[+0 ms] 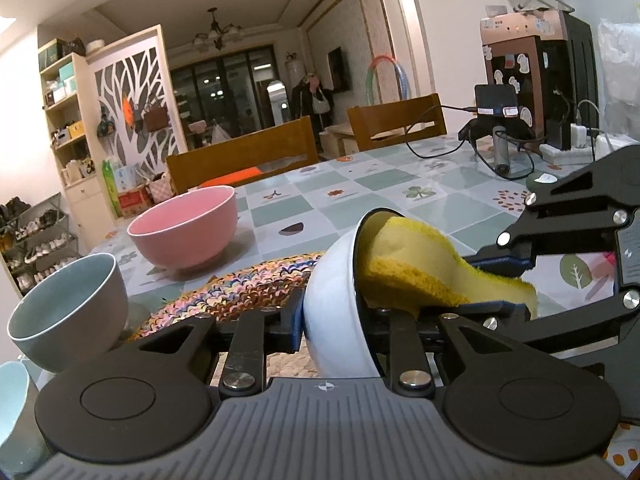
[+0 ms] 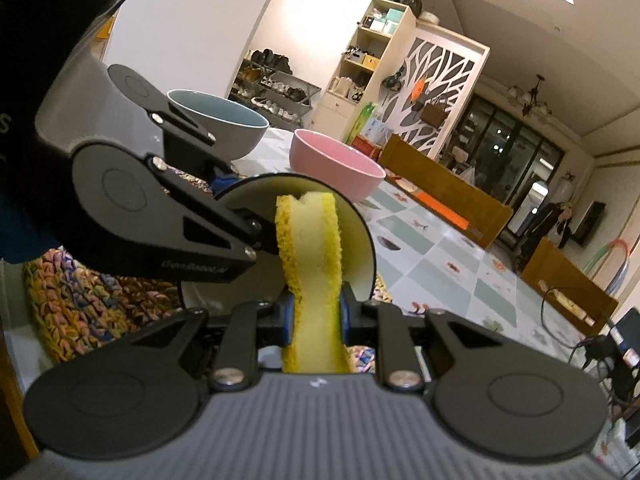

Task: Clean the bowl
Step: 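Scrub the white bowl's inner wall with the yellow sponge in the right tool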

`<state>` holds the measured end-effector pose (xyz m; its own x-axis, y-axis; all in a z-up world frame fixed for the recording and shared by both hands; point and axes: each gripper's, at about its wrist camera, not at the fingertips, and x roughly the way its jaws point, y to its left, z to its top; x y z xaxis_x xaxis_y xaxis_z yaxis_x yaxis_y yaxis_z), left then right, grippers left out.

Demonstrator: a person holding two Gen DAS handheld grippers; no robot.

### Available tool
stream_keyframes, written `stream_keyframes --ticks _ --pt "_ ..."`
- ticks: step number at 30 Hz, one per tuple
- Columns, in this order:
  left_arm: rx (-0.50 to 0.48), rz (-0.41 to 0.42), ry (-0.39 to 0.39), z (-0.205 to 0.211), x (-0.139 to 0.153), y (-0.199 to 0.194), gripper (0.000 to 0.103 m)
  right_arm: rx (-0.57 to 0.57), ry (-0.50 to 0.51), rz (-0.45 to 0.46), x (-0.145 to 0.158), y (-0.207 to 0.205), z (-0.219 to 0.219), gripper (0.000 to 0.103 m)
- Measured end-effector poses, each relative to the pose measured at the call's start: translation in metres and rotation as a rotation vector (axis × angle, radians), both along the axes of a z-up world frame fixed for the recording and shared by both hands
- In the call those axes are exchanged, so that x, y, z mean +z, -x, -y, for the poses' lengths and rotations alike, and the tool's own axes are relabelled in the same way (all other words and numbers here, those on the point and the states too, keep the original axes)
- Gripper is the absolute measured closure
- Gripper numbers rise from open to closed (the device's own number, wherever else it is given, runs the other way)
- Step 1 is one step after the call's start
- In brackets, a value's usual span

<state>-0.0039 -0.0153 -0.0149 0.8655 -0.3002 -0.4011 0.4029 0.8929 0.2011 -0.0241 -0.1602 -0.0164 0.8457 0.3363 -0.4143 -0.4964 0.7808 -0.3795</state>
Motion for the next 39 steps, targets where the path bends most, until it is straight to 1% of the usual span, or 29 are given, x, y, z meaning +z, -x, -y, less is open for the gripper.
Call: stream_keyframes --ticks 2,10,14,15,18,19,27,31,39 --pt "0.003 -0.005 0.002 0.001 -0.001 0.000 0.073 0.001 -0.014 -0.018 -0.001 -0.003 0.003 0.082" --pt "0.021 -0.011 0.008 0.006 -0.005 -0.002 0.069 -0.004 -0.087 -0.084 -0.005 -0.011 0.007 0.081" --pt "0.031 -0.036 0.042 0.005 -0.007 -0.006 0.069 -0.005 -0.126 -0.103 -0.007 -0.013 0.007 0.081" --pt "0.035 -0.036 0.052 0.003 -0.007 -0.007 0.069 -0.005 -0.139 -0.109 -0.007 -0.013 0.007 0.081" --pt "0.046 -0.027 0.063 0.002 -0.007 -0.006 0.081 -0.006 -0.170 -0.111 -0.007 -0.013 0.008 0.081" --pt "0.049 -0.023 0.069 0.001 -0.006 -0.006 0.083 -0.004 -0.184 -0.111 -0.006 -0.013 0.008 0.081" --pt "0.051 -0.001 0.100 -0.006 0.003 -0.004 0.083 0.002 -0.239 -0.103 -0.002 -0.005 0.007 0.081" --pt "0.053 0.015 0.099 -0.010 0.009 -0.001 0.082 0.011 -0.262 -0.108 0.000 -0.002 0.007 0.081" --pt "0.067 0.028 0.085 -0.020 0.014 0.003 0.081 0.053 -0.348 -0.164 0.005 -0.001 0.006 0.081"
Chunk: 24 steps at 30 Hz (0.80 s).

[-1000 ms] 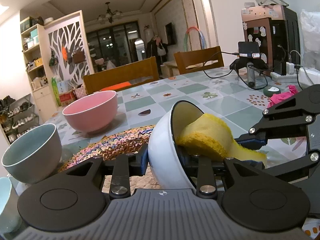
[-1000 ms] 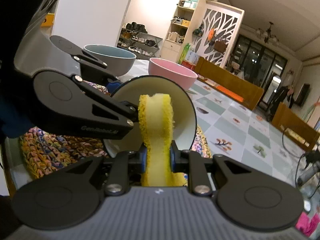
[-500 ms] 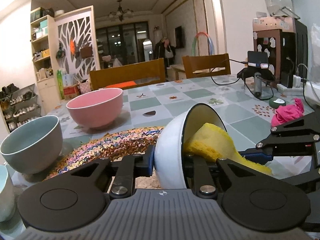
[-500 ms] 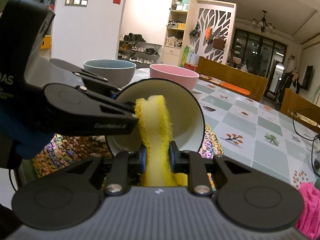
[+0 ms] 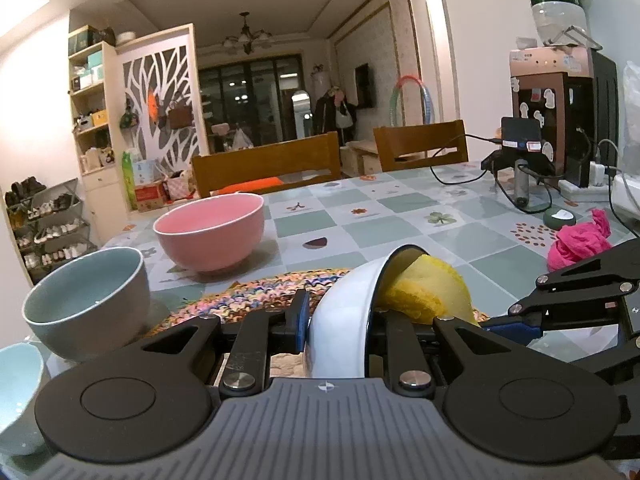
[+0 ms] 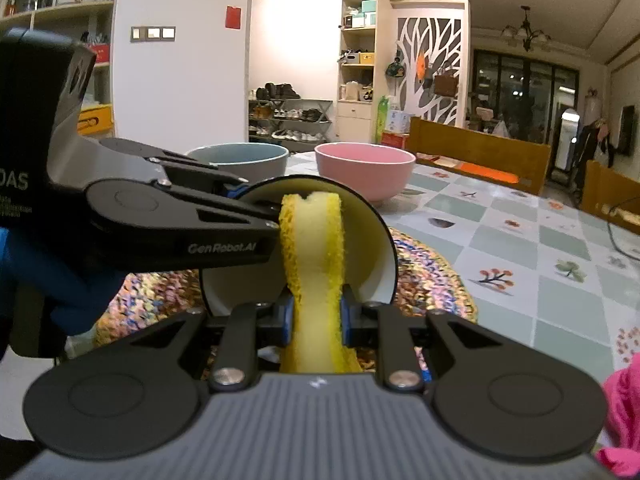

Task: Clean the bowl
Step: 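Scrub the white bowl's inner wall with the yellow sponge in the right tool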

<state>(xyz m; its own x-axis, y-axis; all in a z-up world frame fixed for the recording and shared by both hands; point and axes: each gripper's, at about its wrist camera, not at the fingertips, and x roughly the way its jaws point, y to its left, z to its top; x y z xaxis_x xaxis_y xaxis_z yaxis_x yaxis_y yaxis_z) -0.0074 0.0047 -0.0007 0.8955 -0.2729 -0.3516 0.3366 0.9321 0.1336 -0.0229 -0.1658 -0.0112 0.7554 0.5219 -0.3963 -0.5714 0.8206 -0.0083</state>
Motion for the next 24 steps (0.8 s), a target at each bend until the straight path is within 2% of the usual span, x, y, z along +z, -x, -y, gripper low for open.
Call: stream_keyframes --ticks 4,11,24 --pt "-0.003 -0.010 -0.011 -0.0043 0.0006 -0.0025 0.082 0.019 -0.033 -0.028 0.0026 0.0027 -0.0025 0.081" --pt "0.008 -0.024 -0.012 -0.0038 0.0000 -0.0048 0.079 0.000 -0.021 -0.021 0.0013 0.0071 -0.0060 0.081" --pt "0.041 -0.093 0.023 -0.0092 -0.0007 -0.0012 0.073 -0.014 -0.047 -0.035 -0.0028 0.0035 0.0013 0.081"
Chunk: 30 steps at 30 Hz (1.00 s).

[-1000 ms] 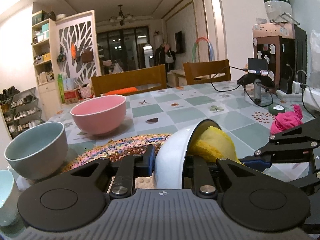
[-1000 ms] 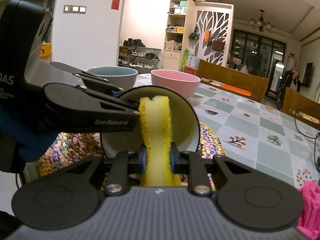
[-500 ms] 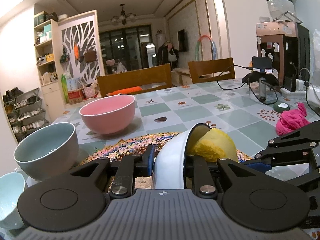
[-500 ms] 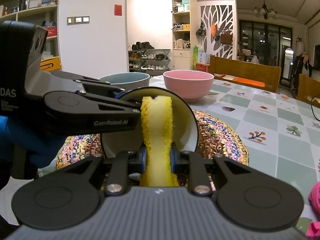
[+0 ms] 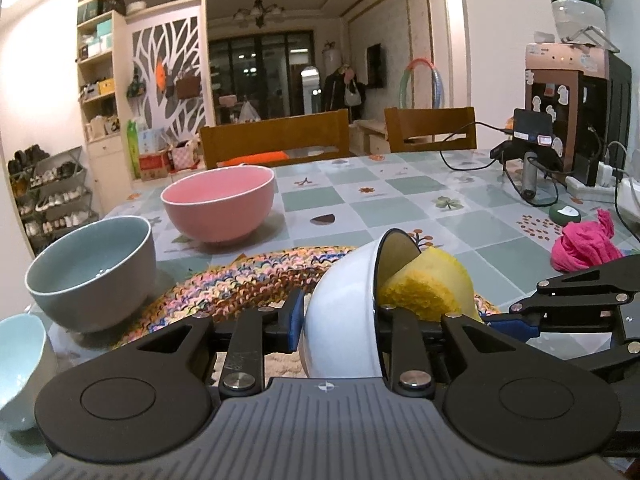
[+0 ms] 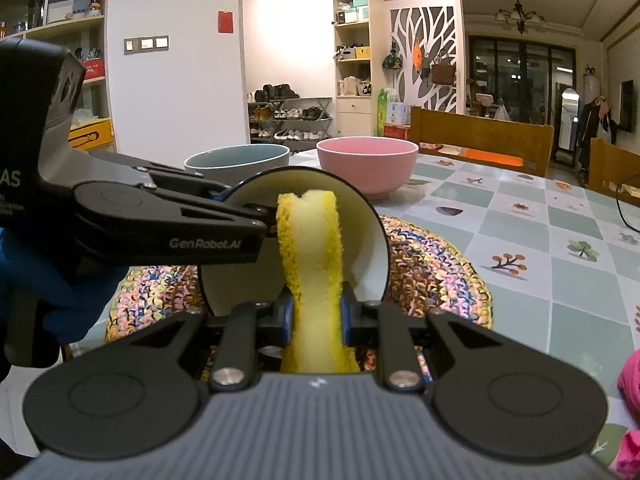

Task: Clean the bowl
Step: 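Scrub the white bowl's inner wall with the yellow sponge in the right tool, then wipe the sponge along the bowl rim with the right tool while the left tool rotates the bowl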

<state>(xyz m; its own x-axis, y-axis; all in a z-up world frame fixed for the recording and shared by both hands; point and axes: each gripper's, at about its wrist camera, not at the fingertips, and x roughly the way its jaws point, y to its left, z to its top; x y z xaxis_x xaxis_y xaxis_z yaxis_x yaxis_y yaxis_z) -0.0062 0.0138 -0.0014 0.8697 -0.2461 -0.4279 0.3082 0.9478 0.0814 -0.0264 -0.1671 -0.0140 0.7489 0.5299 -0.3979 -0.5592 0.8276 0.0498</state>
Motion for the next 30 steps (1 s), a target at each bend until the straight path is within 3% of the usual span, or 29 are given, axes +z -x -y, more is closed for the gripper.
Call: stream_keyframes --ticks 4,7,20,24,30 --pt "0.014 -0.010 0.003 -0.001 0.000 0.007 0.069 -0.005 -0.006 0.004 -0.001 0.001 0.001 0.081" --pt "0.003 -0.033 0.014 -0.001 0.000 0.011 0.057 -0.015 -0.014 0.012 0.000 0.002 0.002 0.081" --pt "0.037 -0.031 -0.035 0.006 -0.012 0.026 0.053 -0.035 0.010 0.077 0.006 0.012 0.007 0.081" --pt "0.044 0.003 -0.092 0.011 -0.017 0.029 0.057 -0.030 0.018 0.083 0.006 0.013 0.007 0.081" --pt "0.038 0.061 -0.174 0.017 -0.020 0.028 0.077 -0.026 0.059 0.095 0.006 0.013 0.009 0.081"
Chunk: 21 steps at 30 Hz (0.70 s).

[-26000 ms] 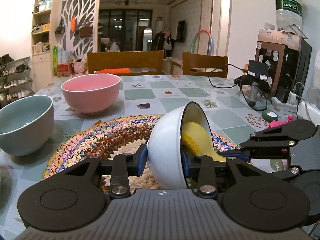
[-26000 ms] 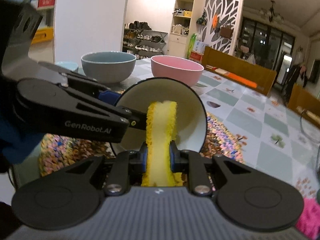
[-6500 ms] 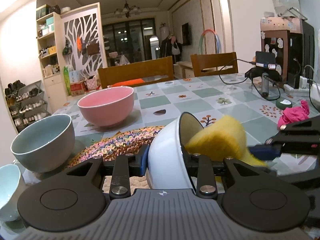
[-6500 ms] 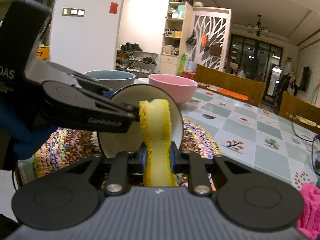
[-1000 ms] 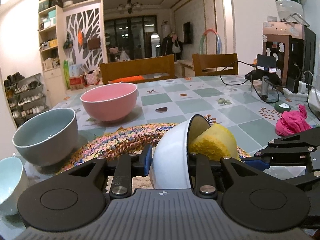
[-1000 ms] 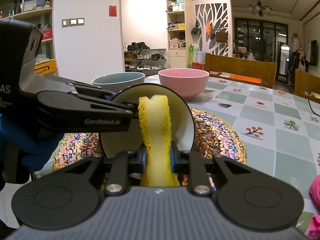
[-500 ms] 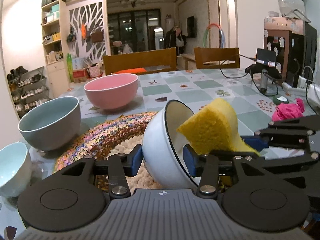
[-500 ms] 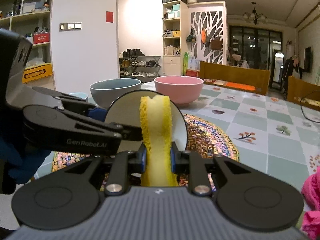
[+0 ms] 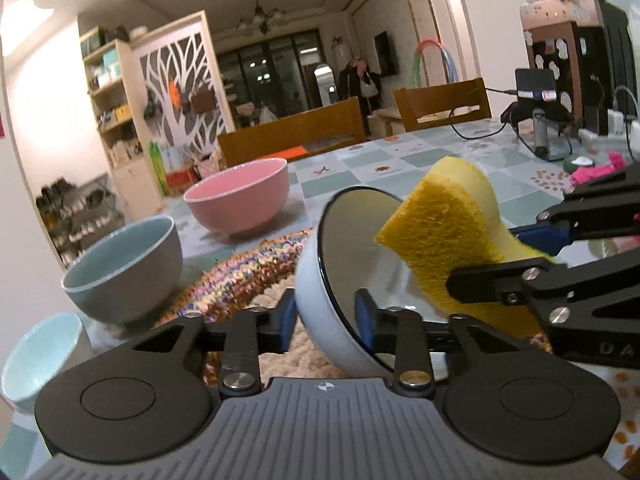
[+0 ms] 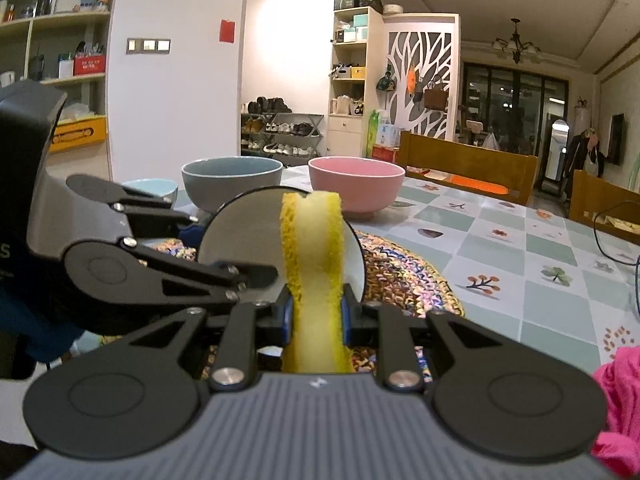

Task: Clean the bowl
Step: 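Wipe the sponge along the bowl rim with the right tool while the left tool rotates the bowl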

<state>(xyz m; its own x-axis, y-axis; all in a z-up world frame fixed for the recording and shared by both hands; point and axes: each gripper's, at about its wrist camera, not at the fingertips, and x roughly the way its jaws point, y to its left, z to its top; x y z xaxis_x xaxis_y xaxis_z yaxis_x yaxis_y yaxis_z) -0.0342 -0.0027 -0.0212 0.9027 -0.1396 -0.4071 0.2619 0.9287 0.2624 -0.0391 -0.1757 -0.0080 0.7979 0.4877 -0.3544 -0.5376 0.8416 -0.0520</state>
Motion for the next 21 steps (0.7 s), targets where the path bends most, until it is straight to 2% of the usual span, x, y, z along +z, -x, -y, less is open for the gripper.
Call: stream_keyframes --ticks 9,16,21 --pt "-0.076 0.029 -0.040 0.007 0.006 -0.009 0.082 0.010 0.071 0.028 0.005 -0.005 0.001 0.080" --pt "-0.127 0.035 -0.082 0.018 0.006 -0.014 0.082 0.058 0.207 0.098 0.010 -0.002 -0.010 0.081" --pt "-0.141 0.032 -0.088 0.019 0.005 -0.014 0.082 0.049 0.316 0.146 0.008 -0.003 -0.014 0.081"
